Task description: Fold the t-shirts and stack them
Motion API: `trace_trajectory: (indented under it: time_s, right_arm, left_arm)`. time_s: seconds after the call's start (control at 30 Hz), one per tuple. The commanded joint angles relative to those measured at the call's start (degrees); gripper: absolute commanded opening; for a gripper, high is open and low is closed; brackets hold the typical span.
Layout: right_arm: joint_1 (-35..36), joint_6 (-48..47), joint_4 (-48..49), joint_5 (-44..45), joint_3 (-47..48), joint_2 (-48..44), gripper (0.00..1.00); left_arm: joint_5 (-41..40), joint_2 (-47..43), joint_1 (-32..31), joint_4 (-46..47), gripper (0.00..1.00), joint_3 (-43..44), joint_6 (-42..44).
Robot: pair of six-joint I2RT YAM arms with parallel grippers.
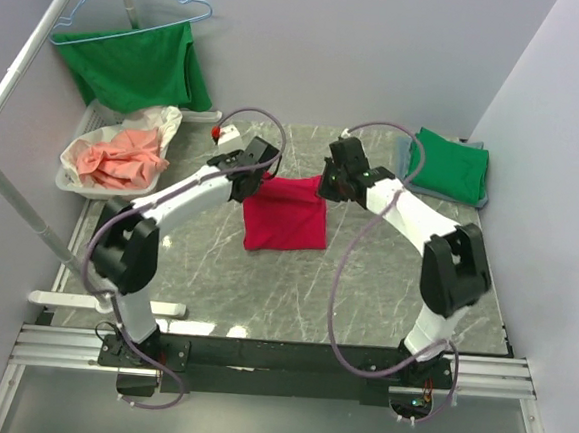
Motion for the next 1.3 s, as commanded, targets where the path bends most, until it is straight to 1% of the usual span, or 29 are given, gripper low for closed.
trace_trajectory:
  time_s: [0.0, 0.07, 0.17, 0.3, 0.43, 0.5, 0.57, 0.6, 0.63, 0.73, 0.77, 0.8, 0.9, 0.97, 1.03, 1.07, 1.1, 1.13, 1.17, 1.2, 1.27]
  right_arm:
    - [-2.85, -2.9, -0.35, 1.18, 8.01, 6.87, 0.0]
    - [-3.38, -2.98, -1.14, 0.92, 11.78, 10.82, 0.0]
    - [-4.08, -2.9, -1.06, 0.66, 14.95, 14.52, 0.0]
    - [-4.78, -2.46, -1.76, 1.09, 18.39, 18.39, 0.0]
    - [-5.4, -2.19, -2.38, 1.18, 20.76, 21.03, 0.0]
    - [-5.75, -1.93, -2.03, 1.27, 21.29, 21.65, 0.0]
    - [-6.02, -1.41, -2.11, 2.5, 21.56, 21.65, 0.0]
    - [-6.37, -1.23, -1.77, 2.94, 21.47, 21.57, 0.0]
    - [-6.37, -1.05, -1.68, 3.03, 21.47, 21.48, 0.0]
    - [-7.33, 0.61, -1.06, 4.08, 20.51, 20.87, 0.0]
    - [-7.51, 0.88, -0.71, 4.52, 20.07, 20.51, 0.0]
    - [-7.77, 0.97, 0.6, 4.44, 19.54, 20.08, 0.0]
    - [-8.48, 1.15, 1.49, 4.79, 18.92, 20.07, 0.0]
    - [-8.92, 1.5, 0.0, 4.61, 21.11, 21.56, 0.0]
    - [-9.7, 2.81, -0.18, 4.08, 21.73, 22.44, 0.17]
    - [-9.97, 3.08, 1.73, 3.91, 21.13, 22.18, 0.34]
    - [-10.23, 3.43, 2.97, 4.17, 20.25, 21.66, 0.43]
    - [-10.67, 4.74, 4.38, 4.87, 17.89, 20.09, 0.48]
    - [-10.94, 5.01, 6.13, 5.14, 16.74, 19.11, 0.6]
    - [-11.03, 5.19, 8.5, 5.57, 15.94, 18.32, 0.63]
    - [-11.11, 5.02, 8.0, 8.12, 16.28, 17.17, 0.68]
  left_arm:
    - [-0.3, 5.98, 4.37, 2.08, 0.01, 6.65, 6.24]
    - [1.36, 8.53, 6.13, 3.48, 0.01, 9.99, 8.09]
    - [3.3, 14.59, 7.71, 5.41, 0.01, 14.3, 11.07]
    - [6.02, 19.87, 9.21, 7.44, 0.01, 19.22, 14.24]
    - [7.7, 24.45, 10.09, 6.48, 0.01, 25.81, 17.14]
    - [8.57, 25.76, 10.18, 8.05, 0.05, 26.79, 18.72]
    - [8.58, 25.95, 10.35, 10.16, 0.19, 27.06, 21.01]
    - [8.66, 25.86, 10.44, 11.82, 0.28, 27.23, 21.97]
    - [7.71, 25.77, 10.62, 12.01, 0.46, 28.1, 22.76]
    - [5.51, 24.72, 11.32, 12.63, 0.65, 29.07, 22.68]
    - [4.89, 23.58, 11.49, 12.72, 0.67, 29.08, 22.34]
    - [4.1, 22.88, 11.58, 12.89, 0.72, 28.82, 21.72]
    - [1.73, 19.1, 11.76, 15.0, 0.77, 25.49, 20.75]
    - [2.42, 16.91, 11.76, 15.97, 0.79, 22.76, 20.75]
    - [3.3, 16.19, 11.76, 15.8, 0.79, 21.09, 20.4]
    - [4.26, 16.1, 11.76, 14.75, 0.79, 20.73, 20.31]
    - [4.62, 16.1, 11.76, 13.87, 0.79, 20.55, 19.53]
    - [5.23, 16.1, 11.76, 13.08, 0.79, 19.68, 19.0]
    - [5.76, 15.84, 11.76, 12.55, 0.78, 18.98, 18.82]
    - [6.72, 15.58, 11.67, 12.45, 0.78, 18.1, 18.21]
    - [7.96, 14.35, 11.67, 12.63, 0.78, 14.94, 17.85]
